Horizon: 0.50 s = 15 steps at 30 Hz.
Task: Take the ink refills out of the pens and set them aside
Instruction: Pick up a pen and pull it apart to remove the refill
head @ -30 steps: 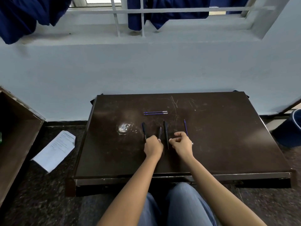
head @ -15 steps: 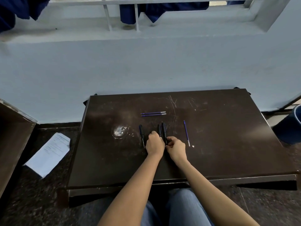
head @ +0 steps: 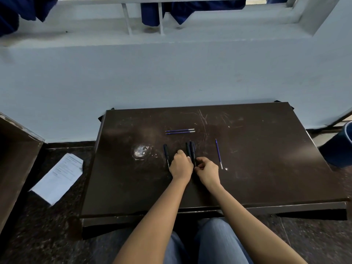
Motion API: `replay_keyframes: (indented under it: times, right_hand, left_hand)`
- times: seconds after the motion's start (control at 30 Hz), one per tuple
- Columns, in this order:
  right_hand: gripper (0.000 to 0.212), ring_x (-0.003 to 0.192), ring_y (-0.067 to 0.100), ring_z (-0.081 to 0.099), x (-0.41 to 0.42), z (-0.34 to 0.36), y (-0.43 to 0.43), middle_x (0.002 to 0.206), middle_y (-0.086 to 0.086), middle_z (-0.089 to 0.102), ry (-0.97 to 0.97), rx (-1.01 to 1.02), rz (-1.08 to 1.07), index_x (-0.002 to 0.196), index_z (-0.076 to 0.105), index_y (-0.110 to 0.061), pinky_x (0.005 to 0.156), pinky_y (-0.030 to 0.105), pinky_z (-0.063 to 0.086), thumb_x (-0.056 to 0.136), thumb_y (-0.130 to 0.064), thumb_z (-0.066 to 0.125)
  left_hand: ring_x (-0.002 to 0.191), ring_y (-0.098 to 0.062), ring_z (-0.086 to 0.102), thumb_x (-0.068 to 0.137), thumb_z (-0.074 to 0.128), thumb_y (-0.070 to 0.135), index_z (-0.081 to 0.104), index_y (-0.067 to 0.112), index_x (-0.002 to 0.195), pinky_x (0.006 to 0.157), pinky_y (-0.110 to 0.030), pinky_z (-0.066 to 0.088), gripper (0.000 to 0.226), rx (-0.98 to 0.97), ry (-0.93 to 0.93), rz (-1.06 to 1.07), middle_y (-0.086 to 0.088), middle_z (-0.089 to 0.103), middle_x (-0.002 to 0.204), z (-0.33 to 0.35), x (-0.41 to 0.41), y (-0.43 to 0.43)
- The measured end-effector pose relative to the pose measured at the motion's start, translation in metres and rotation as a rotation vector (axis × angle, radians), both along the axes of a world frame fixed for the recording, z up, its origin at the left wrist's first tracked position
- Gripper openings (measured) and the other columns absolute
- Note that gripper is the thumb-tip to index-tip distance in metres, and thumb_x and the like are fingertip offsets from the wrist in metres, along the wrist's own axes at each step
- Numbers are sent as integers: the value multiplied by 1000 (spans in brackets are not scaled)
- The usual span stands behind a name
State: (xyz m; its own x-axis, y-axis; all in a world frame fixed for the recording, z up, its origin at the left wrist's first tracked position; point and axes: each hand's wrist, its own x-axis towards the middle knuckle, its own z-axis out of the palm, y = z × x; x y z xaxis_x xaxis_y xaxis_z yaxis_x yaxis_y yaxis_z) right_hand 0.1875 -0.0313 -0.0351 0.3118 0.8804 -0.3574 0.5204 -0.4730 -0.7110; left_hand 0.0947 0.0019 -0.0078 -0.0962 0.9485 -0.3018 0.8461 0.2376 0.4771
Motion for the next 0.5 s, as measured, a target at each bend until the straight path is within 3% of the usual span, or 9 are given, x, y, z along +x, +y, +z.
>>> replay_keyframes:
  times: [0.17,0.3,0.4,0.5]
  right_hand:
    - [35,86,17,59,3,7,-2,89,5,63,10,37,-57,124,60,-9,84,27,48,88,-9,62]
    - [31,83,16,58,0,12,-10,87,3,61,28,43,-69,119,62,-9,78,24,46,88,-9,61]
    - [29,80,15,57,-7,14,-16,85,3,61,50,43,-80,116,64,-7,76,22,43,88,-8,60]
    - [25,81,14,57,-17,25,-20,85,2,62,114,48,-102,114,64,-6,76,19,39,90,-12,60]
  left_hand:
    - [114,-32,53,88,61,30,47,10,118,87,-44,47,39,48,150,172,-12,52,122,-2,-25,-8]
    - [121,-38,50,84,72,25,37,2,126,92,-44,47,59,-119,-23,241,-19,47,131,-5,-45,-14]
    - [117,-39,55,89,64,13,42,-1,120,91,-41,47,40,-153,-83,191,-20,54,126,-1,-54,-20]
    - [108,-34,59,93,52,9,48,1,116,80,-36,47,24,-166,-160,172,-17,56,119,6,-59,-30]
